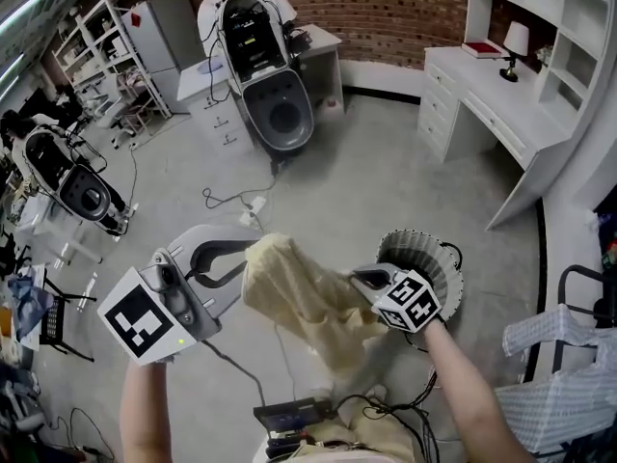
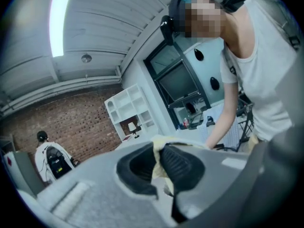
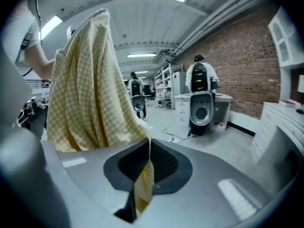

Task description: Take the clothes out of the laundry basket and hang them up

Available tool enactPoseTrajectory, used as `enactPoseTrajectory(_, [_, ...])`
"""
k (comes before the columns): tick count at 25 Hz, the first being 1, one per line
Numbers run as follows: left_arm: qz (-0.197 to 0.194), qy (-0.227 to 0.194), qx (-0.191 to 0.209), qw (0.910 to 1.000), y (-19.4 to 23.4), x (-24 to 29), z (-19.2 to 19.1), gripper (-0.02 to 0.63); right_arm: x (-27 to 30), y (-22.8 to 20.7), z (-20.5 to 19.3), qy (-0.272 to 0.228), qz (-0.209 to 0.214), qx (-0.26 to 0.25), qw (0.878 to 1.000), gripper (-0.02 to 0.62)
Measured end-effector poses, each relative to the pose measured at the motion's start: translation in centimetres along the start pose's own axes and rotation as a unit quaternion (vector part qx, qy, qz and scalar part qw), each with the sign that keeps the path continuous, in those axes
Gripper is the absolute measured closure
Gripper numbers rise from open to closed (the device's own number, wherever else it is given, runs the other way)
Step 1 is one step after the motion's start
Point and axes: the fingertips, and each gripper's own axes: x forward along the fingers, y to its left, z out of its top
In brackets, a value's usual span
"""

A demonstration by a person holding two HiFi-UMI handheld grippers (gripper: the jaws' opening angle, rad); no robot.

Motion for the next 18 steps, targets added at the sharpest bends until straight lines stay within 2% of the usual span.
enactPoseTrajectory(4, [0.020,-0.018,-0.087,0.9959,1.4,0.2,-4.9,0.597,-3.6,-3.6,-1.6,-0.012,-0.120,0.064,0.991,0.584])
enactPoseTrajectory(7, [0.012,-0.017,-0.122,0.9923,1.7,1.7,-8.5,0.597,-8.2,-4.8,-2.6,-0.026,-0.207,0.102,0.973,0.584])
enactPoseTrajectory(13, [-0.043,-0.011,-0.111,0.9929,1.1,6.2,-12.7,0.597,-18.3,-5.2,-3.2,-0.055,-0.372,0.141,0.916,0.584])
enactPoseTrajectory(18, [-0.093,-0.035,-0.081,0.9918,-0.1,9.6,-11.8,0.597,-25.3,-1.6,-2.9,-0.078,-0.483,0.158,0.858,0.584])
